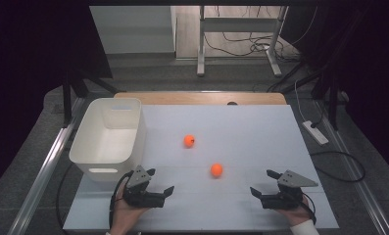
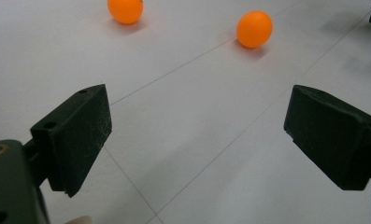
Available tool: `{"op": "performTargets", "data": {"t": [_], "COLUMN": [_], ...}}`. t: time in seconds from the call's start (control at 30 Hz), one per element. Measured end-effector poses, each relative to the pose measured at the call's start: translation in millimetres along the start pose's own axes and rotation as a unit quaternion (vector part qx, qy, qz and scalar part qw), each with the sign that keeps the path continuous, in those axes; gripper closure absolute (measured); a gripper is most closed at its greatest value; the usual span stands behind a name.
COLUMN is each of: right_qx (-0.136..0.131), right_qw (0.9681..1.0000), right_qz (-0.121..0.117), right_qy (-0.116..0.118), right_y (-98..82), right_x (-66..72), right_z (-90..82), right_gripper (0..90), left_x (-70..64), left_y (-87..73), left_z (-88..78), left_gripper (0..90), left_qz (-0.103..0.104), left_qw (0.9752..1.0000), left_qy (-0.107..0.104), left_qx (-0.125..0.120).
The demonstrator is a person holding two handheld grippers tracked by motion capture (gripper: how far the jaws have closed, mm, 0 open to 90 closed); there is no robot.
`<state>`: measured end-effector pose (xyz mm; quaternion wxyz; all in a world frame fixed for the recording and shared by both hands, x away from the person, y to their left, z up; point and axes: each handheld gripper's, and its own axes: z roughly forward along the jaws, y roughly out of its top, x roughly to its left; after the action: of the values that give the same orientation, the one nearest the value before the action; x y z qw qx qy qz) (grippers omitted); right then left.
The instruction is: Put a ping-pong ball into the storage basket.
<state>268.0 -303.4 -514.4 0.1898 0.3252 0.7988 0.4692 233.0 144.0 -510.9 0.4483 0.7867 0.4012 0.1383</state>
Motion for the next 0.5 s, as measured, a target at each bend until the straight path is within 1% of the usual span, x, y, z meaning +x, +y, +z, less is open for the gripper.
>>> {"op": "performTargets", "data": {"t": [0.17,0.27,0.5], "right_qx": [0.000,0.000,0.005], "right_qw": [1.0000,1.0000,1.0000], "right_qz": [0.002,0.004,0.000], "right_qy": [0.000,0.001,0.000], "right_y": [-0.3,0.8,1.1], "right_x": [0.7,0.6,1.7], "right_z": [-0.1,0.8,3.3], "right_gripper": [9.2,9.2,9.3], "left_x": [-0.6,-1.2,-2.6], "left_y": [2.3,3.9,10.0], "left_z": [2.1,3.4,5.4], "left_gripper": [8.5,8.5,8.6], "left_qz": [-0.004,-0.001,-0.005], "left_qw": [1.0000,1.0000,1.0000], "left_qy": [-0.004,-0.003,-0.005], "left_qx": [0.001,0.004,0.006]}}
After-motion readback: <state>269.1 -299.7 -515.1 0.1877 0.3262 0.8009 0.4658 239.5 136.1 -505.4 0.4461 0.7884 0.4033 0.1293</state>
